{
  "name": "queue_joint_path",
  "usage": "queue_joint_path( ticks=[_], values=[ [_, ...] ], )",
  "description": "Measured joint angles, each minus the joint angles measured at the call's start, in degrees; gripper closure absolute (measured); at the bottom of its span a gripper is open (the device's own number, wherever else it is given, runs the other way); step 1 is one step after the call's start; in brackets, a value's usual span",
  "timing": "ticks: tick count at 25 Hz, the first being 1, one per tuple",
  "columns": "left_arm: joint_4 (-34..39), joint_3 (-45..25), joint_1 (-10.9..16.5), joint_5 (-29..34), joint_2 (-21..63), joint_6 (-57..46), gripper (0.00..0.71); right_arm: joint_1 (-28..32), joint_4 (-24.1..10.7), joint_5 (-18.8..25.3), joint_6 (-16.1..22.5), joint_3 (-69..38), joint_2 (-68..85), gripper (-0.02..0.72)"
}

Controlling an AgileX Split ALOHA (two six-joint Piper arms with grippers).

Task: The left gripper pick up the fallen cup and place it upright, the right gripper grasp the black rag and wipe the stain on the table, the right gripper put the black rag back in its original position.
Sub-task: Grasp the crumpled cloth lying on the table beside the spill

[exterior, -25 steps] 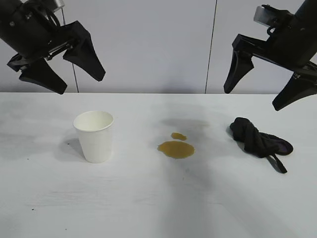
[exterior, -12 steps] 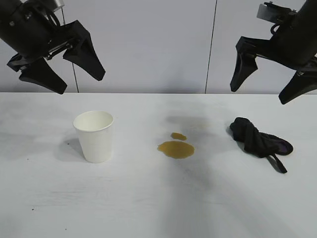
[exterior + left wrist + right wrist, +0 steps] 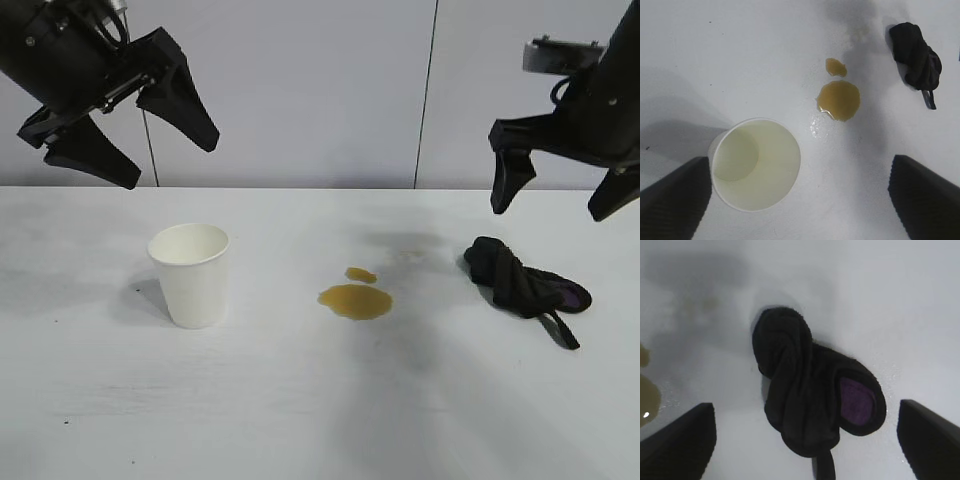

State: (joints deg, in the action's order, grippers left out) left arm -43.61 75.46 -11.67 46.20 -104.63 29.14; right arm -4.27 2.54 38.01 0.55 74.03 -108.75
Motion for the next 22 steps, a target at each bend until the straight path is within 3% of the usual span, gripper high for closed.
queue_joint_path(
  ticks=[4, 8, 12, 16, 20, 22],
  values=[
    [-0.1, 0.0, 0.0, 0.0, 0.0, 0.0, 0.016, 0.0, 0.0, -2.6, 0.3, 0.0, -4.1, 0.033],
    [-0.2, 0.0, 0.0, 0.0, 0.0, 0.0, 0.016, 0.0, 0.1, -5.0, 0.3, 0.1, -7.3, 0.092],
    [-0.2, 0.0, 0.0, 0.0, 0.0, 0.0, 0.016, 0.0, 0.2, -6.3, 0.9, 0.1, -9.1, 0.241],
    [-0.2, 0.0, 0.0, 0.0, 0.0, 0.0, 0.016, 0.0, 0.4, -7.9, 1.9, 0.3, -10.6, 0.34],
    [-0.2, 0.0, 0.0, 0.0, 0.0, 0.0, 0.016, 0.0, 0.4, -8.3, 2.9, 0.4, -10.8, 0.592],
    [-0.2, 0.0, 0.0, 0.0, 0.0, 0.0, 0.016, 0.0, 0.4, -8.3, 2.9, 0.5, -10.8, 0.597]
  ],
)
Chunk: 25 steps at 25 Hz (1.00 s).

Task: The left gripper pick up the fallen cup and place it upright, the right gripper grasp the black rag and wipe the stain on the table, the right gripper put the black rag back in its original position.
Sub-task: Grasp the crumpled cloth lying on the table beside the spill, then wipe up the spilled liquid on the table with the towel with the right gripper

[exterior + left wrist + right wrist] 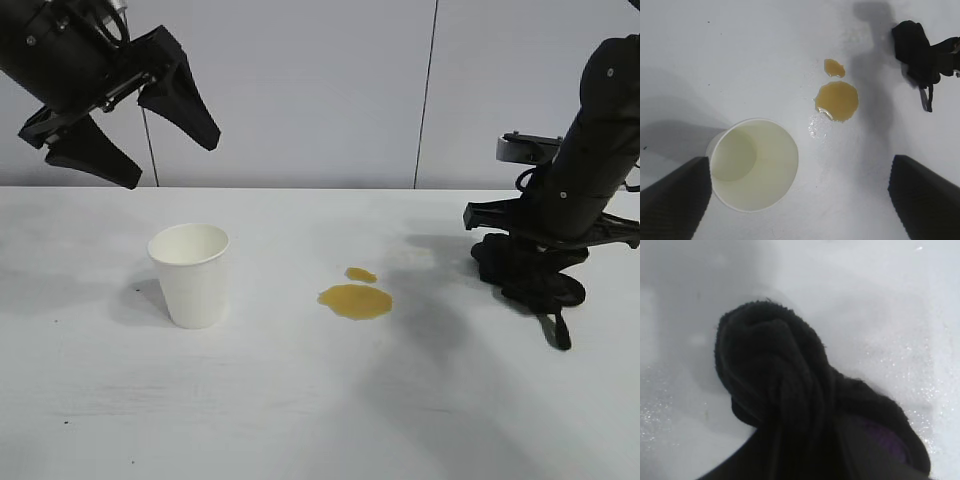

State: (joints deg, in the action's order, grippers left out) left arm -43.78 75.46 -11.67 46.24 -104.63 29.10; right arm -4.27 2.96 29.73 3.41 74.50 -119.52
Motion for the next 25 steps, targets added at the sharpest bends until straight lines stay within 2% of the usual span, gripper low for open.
queue_joint_path(
  ticks=[3, 6, 9, 12, 17, 21, 25],
  values=[
    [0.0, 0.0, 0.0, 0.0, 0.0, 0.0, 0.016, 0.0, 1.1, 1.0, 0.0, 0.7, 0.0, 0.597],
    [0.0, 0.0, 0.0, 0.0, 0.0, 0.0, 0.016, 0.0, 5.2, 4.8, -0.8, 2.7, 0.5, 0.597],
    [0.0, 0.0, 0.0, 0.0, 0.0, 0.0, 0.016, -0.1, 9.3, 7.9, -3.4, 5.8, 2.9, 0.597],
    [0.0, 0.0, 0.0, 0.0, 0.0, 0.0, 0.016, -1.3, 11.6, 10.4, -5.2, 8.9, 5.3, 0.597],
    [-0.1, 0.0, 0.0, 0.0, 0.0, 0.0, 0.016, -8.4, 12.1, 12.4, -5.9, 11.2, 5.8, 0.597],
    [-0.1, 0.0, 0.0, 0.0, 0.0, 0.0, 0.016, -15.0, 12.2, 11.7, -6.0, 11.2, 5.0, 0.597],
    [-0.1, 0.0, 0.0, 0.0, 0.0, 0.0, 0.016, -18.8, 11.4, 9.6, -5.3, 11.2, 2.9, 0.597]
  ],
)
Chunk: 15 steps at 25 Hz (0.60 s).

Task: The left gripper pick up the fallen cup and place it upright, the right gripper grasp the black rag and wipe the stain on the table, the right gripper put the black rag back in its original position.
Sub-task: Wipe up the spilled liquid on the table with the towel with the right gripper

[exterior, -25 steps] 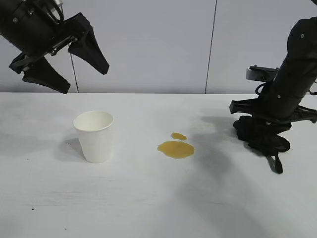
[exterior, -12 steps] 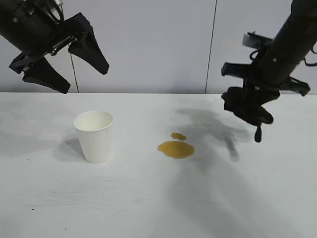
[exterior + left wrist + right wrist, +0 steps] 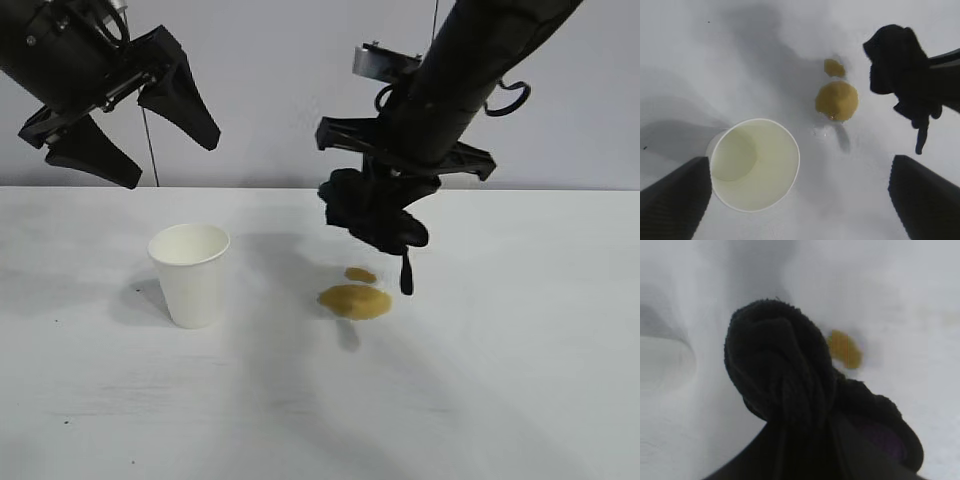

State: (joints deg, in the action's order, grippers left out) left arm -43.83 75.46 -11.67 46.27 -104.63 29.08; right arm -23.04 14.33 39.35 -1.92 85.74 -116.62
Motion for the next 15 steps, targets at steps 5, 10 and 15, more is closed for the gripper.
queue_joint_path(
  ticks=[5, 10, 15],
  values=[
    [0.0, 0.0, 0.0, 0.4, 0.0, -0.1, 0.016, -0.8, -2.2, -0.5, 3.0, 0.0, -3.8, 0.597],
    [0.0, 0.0, 0.0, 0.5, 0.0, -0.1, 0.016, -0.8, -4.0, -2.5, 3.7, 0.0, -7.0, 0.597],
    [0.0, 0.0, 0.0, 0.6, 0.0, -0.1, 0.016, -0.8, -12.3, -3.8, 10.1, 0.0, -8.2, 0.597]
  ],
)
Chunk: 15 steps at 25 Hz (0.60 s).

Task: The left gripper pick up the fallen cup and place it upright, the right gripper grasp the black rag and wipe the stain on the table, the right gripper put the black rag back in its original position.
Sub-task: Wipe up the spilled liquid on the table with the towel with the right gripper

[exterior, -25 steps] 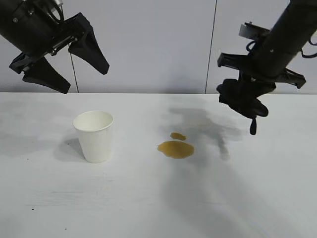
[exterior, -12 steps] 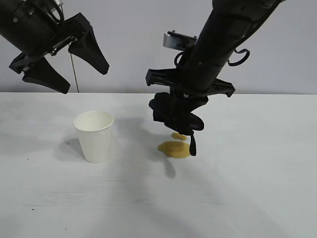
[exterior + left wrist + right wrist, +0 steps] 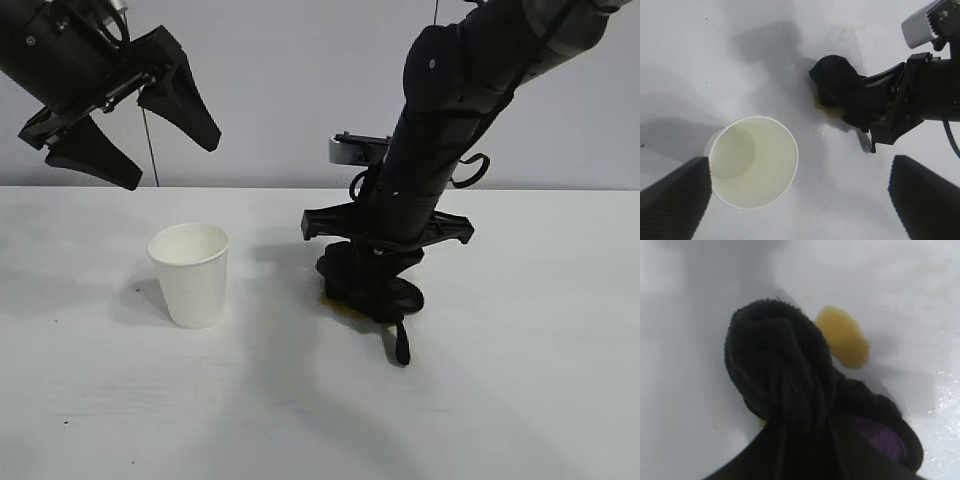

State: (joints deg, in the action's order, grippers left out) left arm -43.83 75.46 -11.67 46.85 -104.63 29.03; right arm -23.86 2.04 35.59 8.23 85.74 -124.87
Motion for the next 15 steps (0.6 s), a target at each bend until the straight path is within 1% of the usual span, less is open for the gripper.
queue_joint_path(
  ticks=[2, 4, 5, 9, 12, 15],
  values=[
    [0.0, 0.0, 0.0, 0.1, 0.0, 0.0, 0.016, 0.0, -4.0, -0.6, 3.1, 0.0, 0.0, 0.597],
    [0.0, 0.0, 0.0, 0.7, 0.0, 0.0, 0.016, 0.6, -6.4, -0.9, 5.8, 0.0, 0.0, 0.597],
    [0.0, 0.0, 0.0, 0.8, 0.0, 0.0, 0.016, 1.0, -7.2, -0.9, 6.5, 0.0, 0.0, 0.597],
    [0.0, 0.0, 0.0, 0.9, 0.0, 0.0, 0.016, 4.6, -8.1, -0.9, 8.0, 0.0, 0.0, 0.597],
    [0.0, 0.0, 0.0, 1.2, 0.0, 0.0, 0.016, 8.1, -8.2, -0.9, 8.2, 0.0, 0.0, 0.597],
    [0.0, 0.0, 0.0, 1.3, 0.0, 0.0, 0.016, 9.4, -7.8, -0.7, 8.1, 0.0, 0.0, 0.597]
  ],
)
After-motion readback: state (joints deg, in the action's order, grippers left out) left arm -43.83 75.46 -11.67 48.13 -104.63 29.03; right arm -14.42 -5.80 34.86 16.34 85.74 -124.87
